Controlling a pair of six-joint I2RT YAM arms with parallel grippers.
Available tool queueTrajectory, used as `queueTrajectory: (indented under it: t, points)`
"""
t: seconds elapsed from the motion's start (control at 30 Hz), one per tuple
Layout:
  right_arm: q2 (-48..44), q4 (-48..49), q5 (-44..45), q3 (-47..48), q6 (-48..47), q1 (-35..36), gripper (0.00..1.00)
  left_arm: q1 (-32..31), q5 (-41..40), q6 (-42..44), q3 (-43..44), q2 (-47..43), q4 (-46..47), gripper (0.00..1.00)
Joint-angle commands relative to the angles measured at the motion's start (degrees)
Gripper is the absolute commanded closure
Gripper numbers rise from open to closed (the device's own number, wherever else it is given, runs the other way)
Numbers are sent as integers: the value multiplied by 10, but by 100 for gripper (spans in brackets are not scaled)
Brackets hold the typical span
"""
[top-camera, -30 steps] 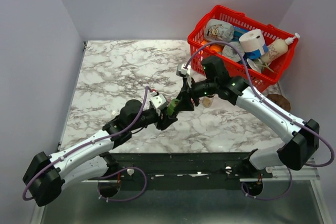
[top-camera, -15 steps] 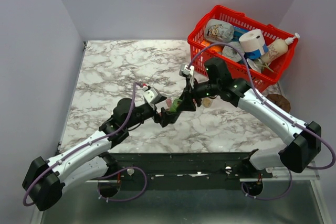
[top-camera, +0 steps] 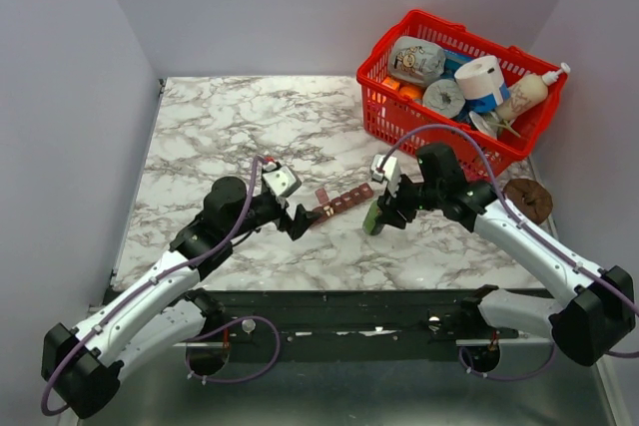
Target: Sort the pills into containers
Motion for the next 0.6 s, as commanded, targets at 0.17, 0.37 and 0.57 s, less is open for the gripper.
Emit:
queueTrajectory:
  t: [0.17, 0.37, 0.57]
  points:
    - [-55, 49, 171, -84, -44, -34, 85, 4, -67, 68, 11, 49, -111, 1]
    - [-56, 88, 185, -121, -26, -75, 82, 4, -68, 79, -2, 36, -108, 1]
    - [-54, 111, 168, -140, -15, -116, 73, 4, -62, 99, -17, 20, -102, 1]
